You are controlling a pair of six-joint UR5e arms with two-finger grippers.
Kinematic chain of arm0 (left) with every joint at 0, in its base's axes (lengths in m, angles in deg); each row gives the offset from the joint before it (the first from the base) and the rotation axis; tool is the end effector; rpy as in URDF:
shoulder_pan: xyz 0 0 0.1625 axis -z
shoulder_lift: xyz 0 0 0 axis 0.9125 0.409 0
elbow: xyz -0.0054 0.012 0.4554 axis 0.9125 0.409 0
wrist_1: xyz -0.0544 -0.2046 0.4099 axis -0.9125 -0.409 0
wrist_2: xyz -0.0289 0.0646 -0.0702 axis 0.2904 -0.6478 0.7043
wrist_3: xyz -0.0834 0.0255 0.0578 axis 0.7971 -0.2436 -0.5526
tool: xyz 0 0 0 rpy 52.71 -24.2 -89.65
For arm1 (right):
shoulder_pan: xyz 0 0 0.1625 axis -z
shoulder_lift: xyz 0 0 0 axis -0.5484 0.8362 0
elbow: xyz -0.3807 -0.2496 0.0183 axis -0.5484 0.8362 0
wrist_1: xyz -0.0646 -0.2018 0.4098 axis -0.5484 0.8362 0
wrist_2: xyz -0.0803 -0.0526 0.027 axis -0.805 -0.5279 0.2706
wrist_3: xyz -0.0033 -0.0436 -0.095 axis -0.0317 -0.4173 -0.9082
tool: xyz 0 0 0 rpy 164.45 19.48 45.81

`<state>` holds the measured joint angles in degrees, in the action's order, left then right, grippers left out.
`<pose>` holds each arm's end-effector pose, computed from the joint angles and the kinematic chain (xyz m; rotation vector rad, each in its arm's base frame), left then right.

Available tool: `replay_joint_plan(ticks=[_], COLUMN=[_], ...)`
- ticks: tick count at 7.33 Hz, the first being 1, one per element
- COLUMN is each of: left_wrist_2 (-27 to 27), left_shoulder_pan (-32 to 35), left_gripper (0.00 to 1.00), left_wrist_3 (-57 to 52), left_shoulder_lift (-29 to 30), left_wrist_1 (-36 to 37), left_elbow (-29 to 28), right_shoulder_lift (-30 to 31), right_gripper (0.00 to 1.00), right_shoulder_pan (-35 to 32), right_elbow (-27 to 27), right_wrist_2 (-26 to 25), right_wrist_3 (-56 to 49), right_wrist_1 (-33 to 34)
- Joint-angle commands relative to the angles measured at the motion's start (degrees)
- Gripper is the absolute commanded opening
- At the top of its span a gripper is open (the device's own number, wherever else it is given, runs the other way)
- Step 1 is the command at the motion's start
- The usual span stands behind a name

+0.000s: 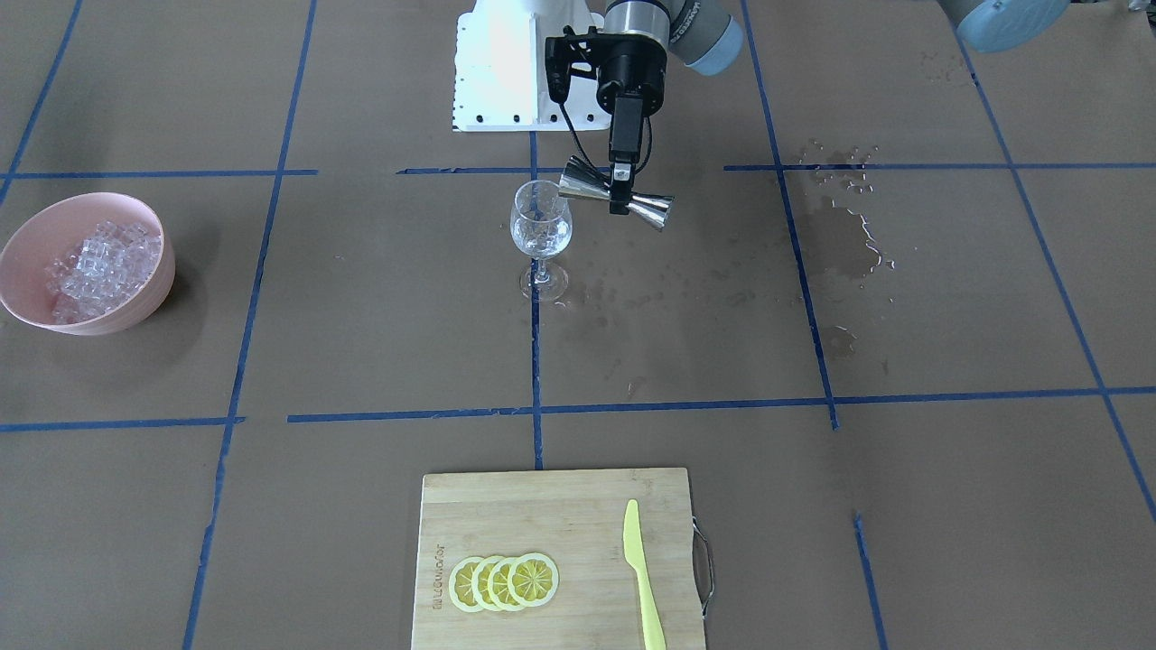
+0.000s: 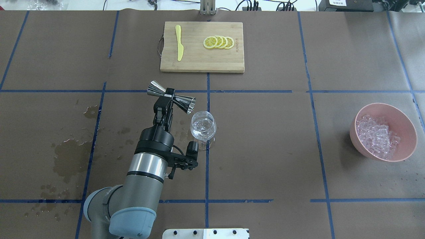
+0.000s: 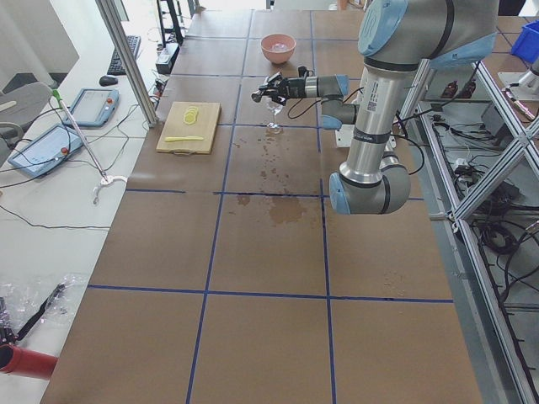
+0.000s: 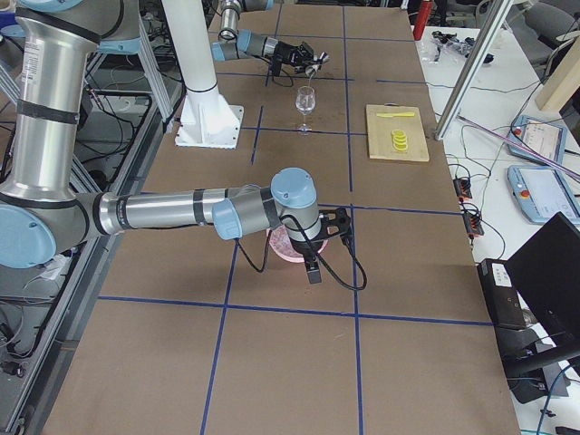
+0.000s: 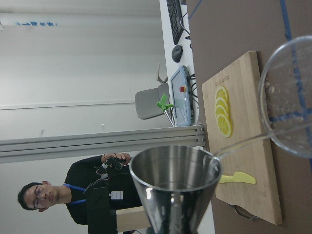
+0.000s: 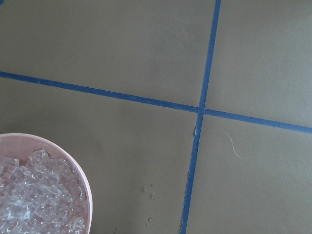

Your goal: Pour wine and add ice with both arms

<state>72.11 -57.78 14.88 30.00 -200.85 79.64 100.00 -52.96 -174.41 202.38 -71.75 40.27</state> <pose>0.5536 -0.3119 0.1742 1.5236 -0.5252 0.8744 0.0330 -0.4644 0.6017 0.2467 -0.7448 -0.0854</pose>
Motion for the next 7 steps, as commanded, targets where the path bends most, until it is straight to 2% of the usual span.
replay_joint_plan(ticks=[1, 5, 7], left_wrist_2=[-0.16, -0.16, -0.08], left_shoulder_pan=[-0.16, -0.16, 0.27], left_gripper=[0.0, 0.0, 0.0], left_wrist_3=[-2.92, -3.28, -3.28], left_shoulder_lift=[0.83, 1.1, 0.05], left_wrist_1=[0.0, -1.92, -15.22], left_elbow=[-0.4, 0.73, 0.74], right_shoulder_lift=[0.09, 0.18, 0.27], right_gripper=[1.0, 1.0, 1.0], right_shoulder_pan=[0.0, 0.0, 0.0], right_elbow=[0.14, 0.41, 0.41], right_wrist_2=[0.01, 0.01, 0.01], right_wrist_3=[0.01, 0.01, 0.01], right_wrist_1=[0.0, 0.0, 0.0])
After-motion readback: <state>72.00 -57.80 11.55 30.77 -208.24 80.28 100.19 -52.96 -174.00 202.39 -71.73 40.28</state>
